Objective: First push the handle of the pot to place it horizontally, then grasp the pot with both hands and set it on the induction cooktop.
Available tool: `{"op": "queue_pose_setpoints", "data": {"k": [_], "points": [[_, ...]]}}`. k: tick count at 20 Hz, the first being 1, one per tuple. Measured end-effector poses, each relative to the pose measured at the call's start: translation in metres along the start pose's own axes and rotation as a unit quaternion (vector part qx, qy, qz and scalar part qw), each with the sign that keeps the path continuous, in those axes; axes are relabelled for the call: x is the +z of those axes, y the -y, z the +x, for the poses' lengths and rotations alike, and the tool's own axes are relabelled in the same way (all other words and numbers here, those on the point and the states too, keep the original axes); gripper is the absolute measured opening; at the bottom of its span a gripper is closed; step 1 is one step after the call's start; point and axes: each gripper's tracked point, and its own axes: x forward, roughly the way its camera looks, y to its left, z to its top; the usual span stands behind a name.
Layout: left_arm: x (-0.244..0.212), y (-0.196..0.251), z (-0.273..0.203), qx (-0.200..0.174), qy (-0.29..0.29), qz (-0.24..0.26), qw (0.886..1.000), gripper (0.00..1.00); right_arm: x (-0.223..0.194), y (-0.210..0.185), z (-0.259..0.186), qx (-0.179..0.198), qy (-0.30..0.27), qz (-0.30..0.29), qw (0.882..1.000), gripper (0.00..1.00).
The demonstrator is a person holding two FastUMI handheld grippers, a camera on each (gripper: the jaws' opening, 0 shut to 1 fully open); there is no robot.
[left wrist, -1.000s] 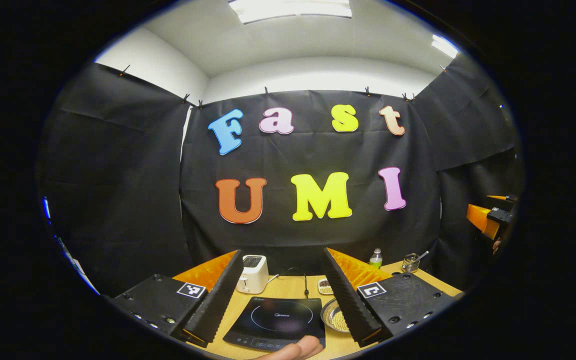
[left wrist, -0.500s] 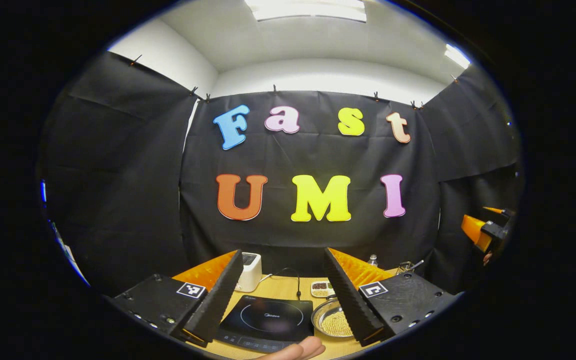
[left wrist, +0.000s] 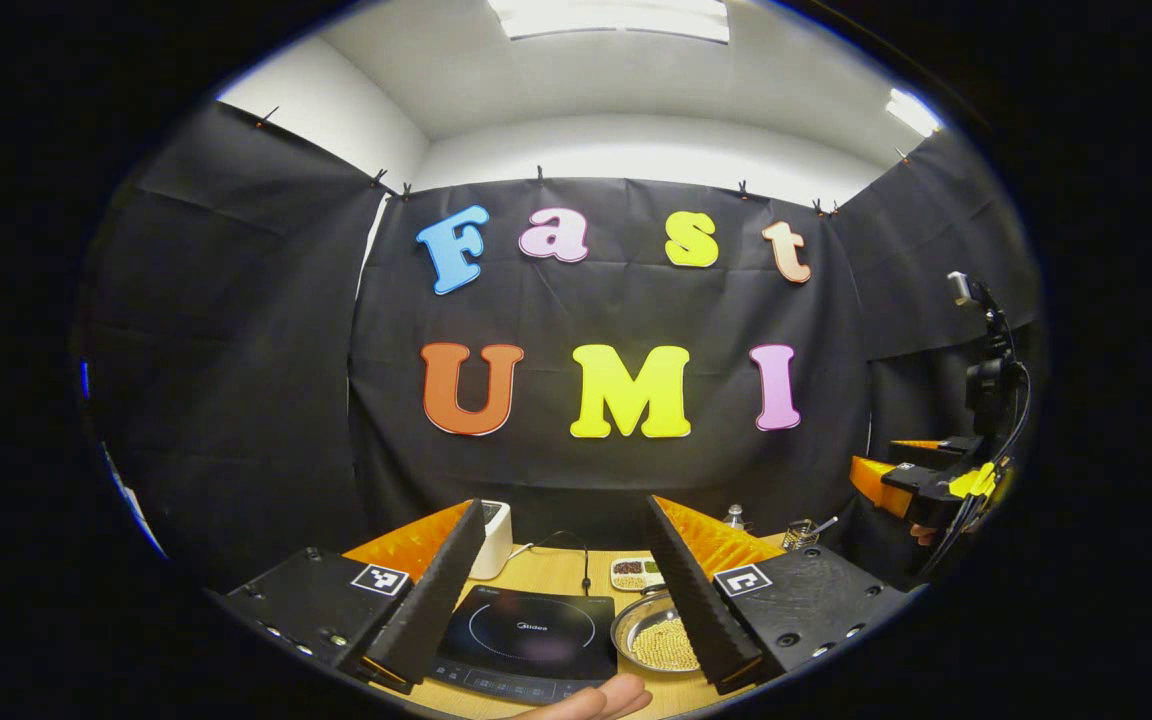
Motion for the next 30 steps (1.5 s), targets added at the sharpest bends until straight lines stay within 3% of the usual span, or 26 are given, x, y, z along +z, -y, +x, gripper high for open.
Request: {"op": "queue_pose_setpoints", "data": {"k": [2,5,6,7,8,9,12,13,14,17,21,24,30], "points": [[-0.003,-0.002,0.000,0.003,0.003,0.008,1.000,0.95,-0.006,-0.014,0.002,0.019,-0.020,-0.003,1.000,0.60],[-0.007,0.002,-0.001,0.001,0.003,0.015,1.000,0.95,-0.039,-0.035,-0.004,0.052,-0.074,0.006,0.996,0.48],[-0.008,0.000,-0.002,0.001,0.002,0.017,1.000,0.95,-0.056,-0.043,-0.006,0.065,-0.099,0.005,0.993,0.39],[-0.010,-0.002,-0.002,0.003,0.000,0.019,1.000,0.95,-0.070,-0.050,-0.007,0.074,-0.120,-0.001,0.990,0.36],[-0.011,-0.002,-0.001,0.004,-0.001,0.020,1.000,0.95,-0.083,-0.054,-0.008,0.078,-0.139,-0.014,0.987,0.26],[-0.011,-0.003,-0.001,0.005,-0.002,0.021,1.000,0.95,-0.091,-0.059,-0.009,0.086,-0.147,-0.023,0.985,0.23],[-0.010,-0.002,-0.001,0.003,0.001,0.015,1.000,0.95,-0.118,-0.070,-0.008,0.097,-0.173,-0.068,0.978,0.00],[-0.009,-0.002,-0.001,0.003,0.002,0.013,1.000,0.95,-0.133,-0.079,-0.009,0.108,-0.194,-0.073,0.972,0.04],[-0.009,-0.002,-0.002,0.002,0.004,0.012,1.000,0.95,-0.151,-0.089,-0.013,0.124,-0.223,-0.071,0.964,0.01],[-0.009,-0.001,-0.006,0.001,0.007,0.021,1.000,0.95,-0.211,-0.115,-0.034,0.161,-0.311,-0.067,0.934,0.04],[-0.014,-0.003,-0.010,0.001,0.007,0.041,0.999,0.95,-0.260,-0.146,-0.070,0.198,-0.371,-0.071,0.904,0.01],[-0.022,-0.007,-0.010,0.006,0.001,0.035,0.999,0.95,-0.283,-0.162,-0.078,0.208,-0.387,-0.079,0.895,0.01],[-0.024,-0.019,-0.012,0.014,-0.003,0.022,1.000,0.95,-0.320,-0.160,-0.066,0.174,-0.421,-0.050,0.889,0.01]]}}
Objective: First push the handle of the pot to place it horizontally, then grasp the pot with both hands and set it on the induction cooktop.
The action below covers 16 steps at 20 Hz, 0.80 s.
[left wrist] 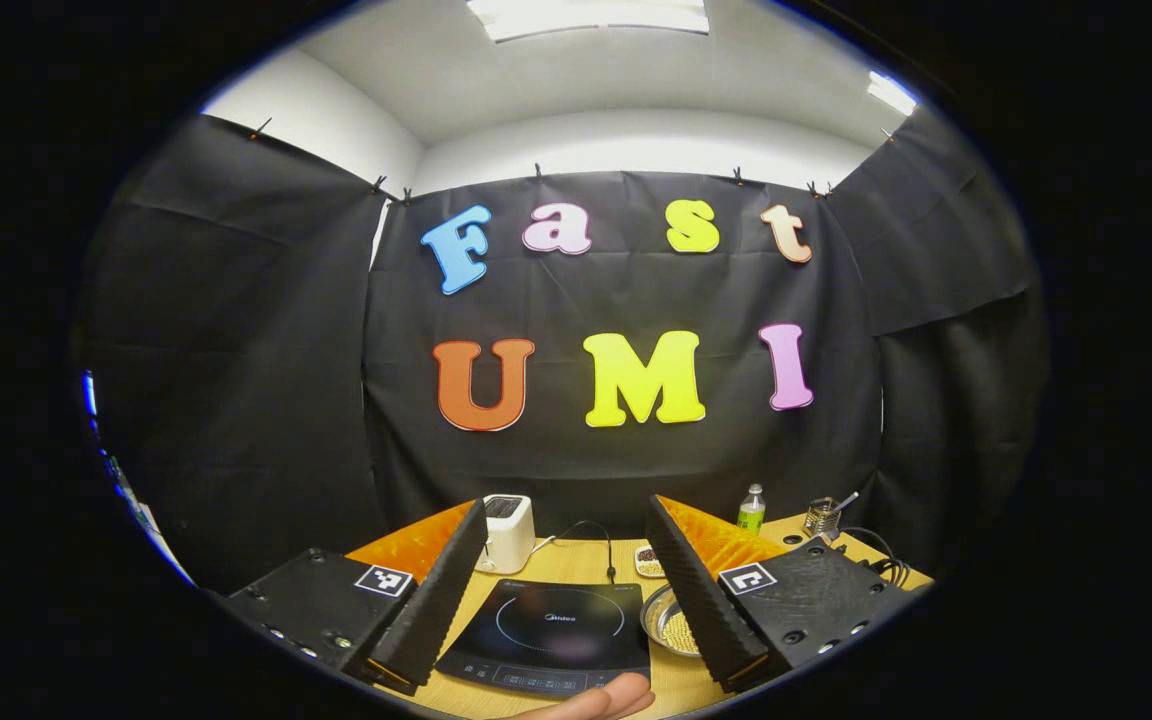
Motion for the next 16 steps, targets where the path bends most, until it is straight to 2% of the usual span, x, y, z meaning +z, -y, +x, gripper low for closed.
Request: {"op": "queue_pose_setpoints", "data": {"k": [2,4,11,16], "points": [[-0.001,0.001,-0.001,-0.004,-0.001,0.001,1.000,0.95,-0.001,0.012,0.010,-0.006,-0.004,0.019,1.000,0.01],[-0.004,0.000,-0.003,-0.003,-0.006,0.009,1.000,0.95,-0.004,0.011,0.014,0.007,-0.011,0.040,0.999,0.01],[-0.008,0.005,0.002,-0.007,-0.012,0.021,1.000,0.95,-0.009,0.021,0.013,0.002,-0.006,0.056,0.998,0.01],[-0.003,0.003,0.002,-0.009,-0.015,0.018,1.000,0.95,-0.008,0.030,0.010,0.026,0.002,0.086,0.996,0.01]]}}
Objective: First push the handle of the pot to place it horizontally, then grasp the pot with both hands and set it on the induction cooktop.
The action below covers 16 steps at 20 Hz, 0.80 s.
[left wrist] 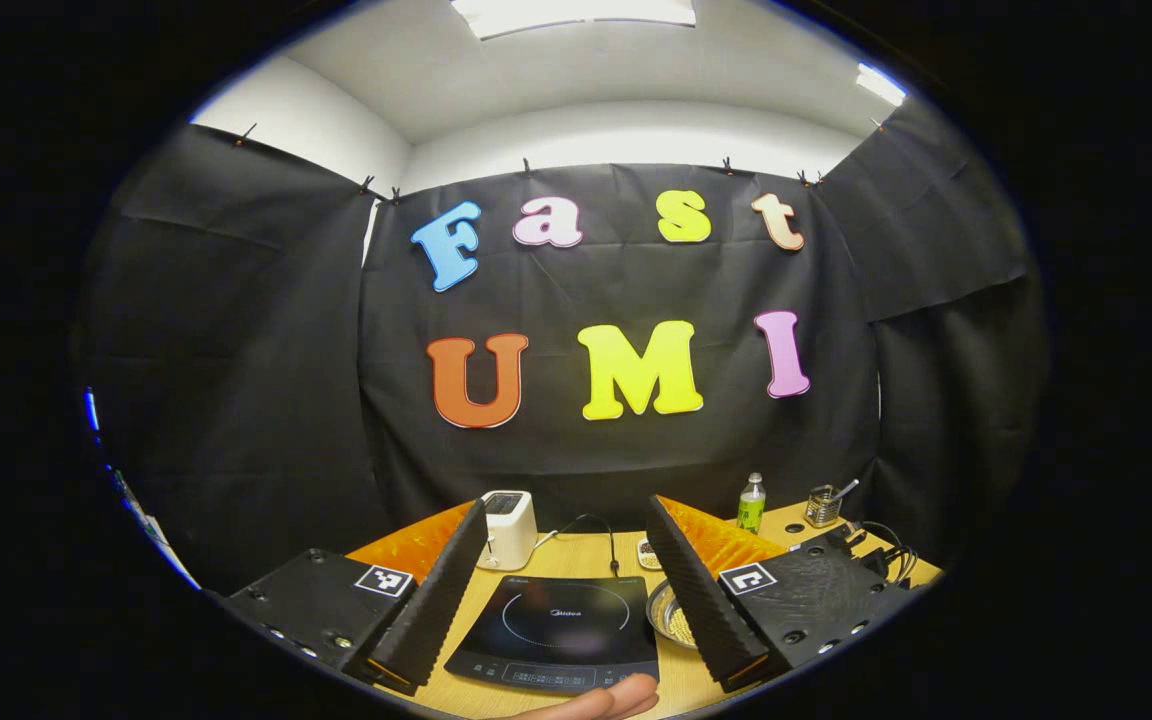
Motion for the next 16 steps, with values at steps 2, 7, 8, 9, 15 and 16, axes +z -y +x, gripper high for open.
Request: {"op": "queue_pose_setpoints", "data": {"k": [2,7,8,9,15,16], "points": [[0.000,0.002,0.001,-0.003,-0.002,0.000,1.000,0.95,0.002,0.002,-0.001,0.006,0.007,-0.004,1.000,0.01],[-0.001,0.009,0.007,-0.005,0.006,-0.005,1.000,0.95,-0.002,0.008,-0.004,0.017,0.019,-0.028,0.999,0.01],[-0.002,0.011,0.008,-0.007,0.006,-0.010,1.000,0.95,-0.003,0.009,-0.004,0.024,0.017,-0.026,0.999,0.01],[-0.003,0.013,0.010,-0.009,0.007,-0.014,1.000,0.95,-0.005,0.010,-0.005,0.033,0.016,-0.019,0.999,0.01],[-0.014,0.008,0.030,-0.002,0.005,-0.016,1.000,0.95,-0.010,0.025,0.006,0.059,0.040,-0.026,0.997,0.01],[-0.016,0.007,0.033,-0.001,0.004,-0.020,1.000,0.95,-0.010,0.026,0.009,0.063,0.048,-0.017,0.997,0.01]]}}
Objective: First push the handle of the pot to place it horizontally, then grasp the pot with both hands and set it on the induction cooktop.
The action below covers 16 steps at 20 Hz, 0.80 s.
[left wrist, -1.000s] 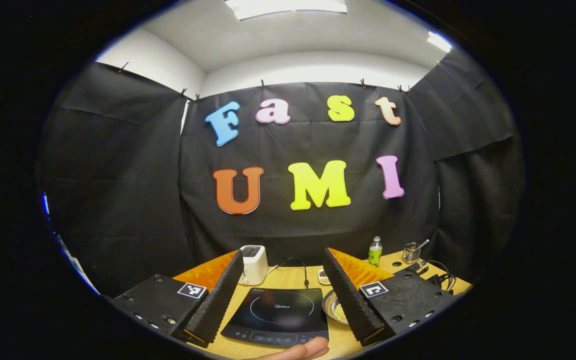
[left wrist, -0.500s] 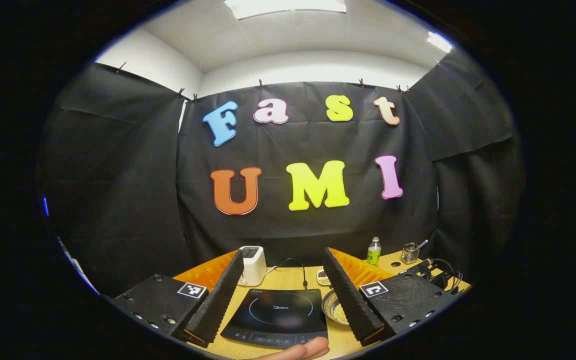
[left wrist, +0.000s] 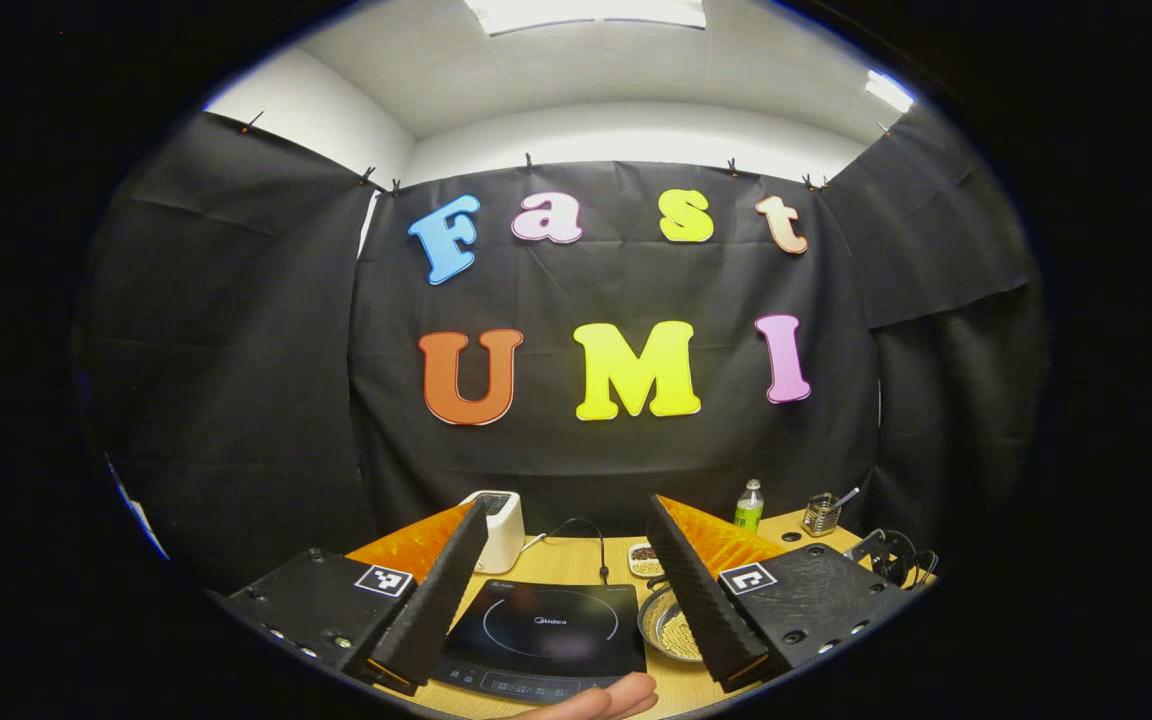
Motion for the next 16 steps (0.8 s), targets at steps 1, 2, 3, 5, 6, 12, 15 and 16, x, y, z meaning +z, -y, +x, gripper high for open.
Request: {"op": "queue_pose_setpoints", "data": {"k": [1,2,3,5,6,12,15,16], "points": [[0.002,0.001,0.004,-0.002,0.003,-0.004,1.000,0.95,0.003,0.002,0.001,0.001,0.009,0.006,1.000,0.01],[0.004,0.000,0.007,-0.002,0.005,-0.006,1.000,0.95,0.007,0.005,0.001,0.000,0.019,0.007,1.000,0.01],[0.009,-0.002,0.009,-0.002,0.011,-0.008,1.000,0.95,0.008,0.010,0.001,-0.004,0.026,0.006,1.000,0.01],[0.019,0.000,0.018,-0.003,0.026,-0.016,1.000,0.95,0.006,0.016,0.000,-0.009,0.039,0.002,0.999,0.00],[0.019,0.002,0.023,-0.007,0.028,-0.017,0.999,0.95,0.008,0.019,0.000,-0.010,0.044,0.001,0.999,0.04],[0.005,0.003,0.043,0.003,0.008,-0.008,1.000,0.95,0.008,0.032,0.000,-0.033,0.042,-0.034,0.998,0.04],[-0.005,0.004,0.048,-0.001,-0.003,-0.007,1.000,0.95,0.008,0.035,0.001,-0.032,0.042,-0.045,0.998,0.04],[-0.007,0.001,0.049,0.003,-0.003,-0.009,1.000,0.95,0.009,0.038,0.002,-0.033,0.042,-0.048,0.997,0.04]]}}
